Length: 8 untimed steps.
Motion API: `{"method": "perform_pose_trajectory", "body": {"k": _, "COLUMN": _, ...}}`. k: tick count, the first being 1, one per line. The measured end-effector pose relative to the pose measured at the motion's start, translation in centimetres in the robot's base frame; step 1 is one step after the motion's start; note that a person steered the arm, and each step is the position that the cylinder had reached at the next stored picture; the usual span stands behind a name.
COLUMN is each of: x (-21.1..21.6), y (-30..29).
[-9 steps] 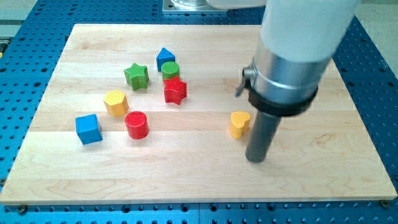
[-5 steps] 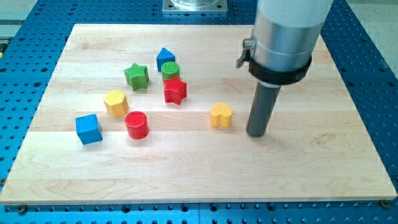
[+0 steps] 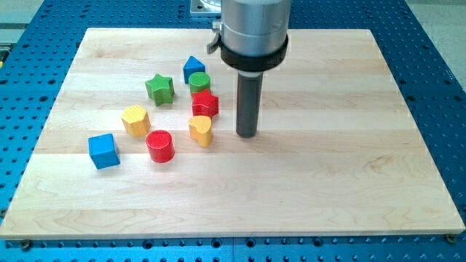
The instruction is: Move the heart below to the red star
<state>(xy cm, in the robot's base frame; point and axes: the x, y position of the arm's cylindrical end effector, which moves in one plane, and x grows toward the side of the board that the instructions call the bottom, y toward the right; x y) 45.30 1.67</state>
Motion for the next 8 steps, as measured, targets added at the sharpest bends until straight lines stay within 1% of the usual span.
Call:
{"method": "perform_pose_trajectory", "body": {"k": 1, "x": 0.0, "y": -2.7}}
{"method": "perform_pose_trajectory", "body": {"k": 2, "x": 1.5, "y": -3.4}}
{"method": "perform_pose_trajectory", "body": {"k": 4, "x": 6.7, "y": -2.7}}
{"method": "perform_pose_trajectory", "body": {"k": 5, "x": 9.0, "y": 1.6}}
{"method": "perform_pose_trajectory", "body": {"k": 6, "x": 13.1, "y": 9.6}}
{"method": "perform_pose_trajectory", "body": {"k": 7, "x": 15.5, "y": 18.6}}
{"method": "perform_pose_trajectory", "body": {"k": 8, "x": 15.6, "y": 21.8}}
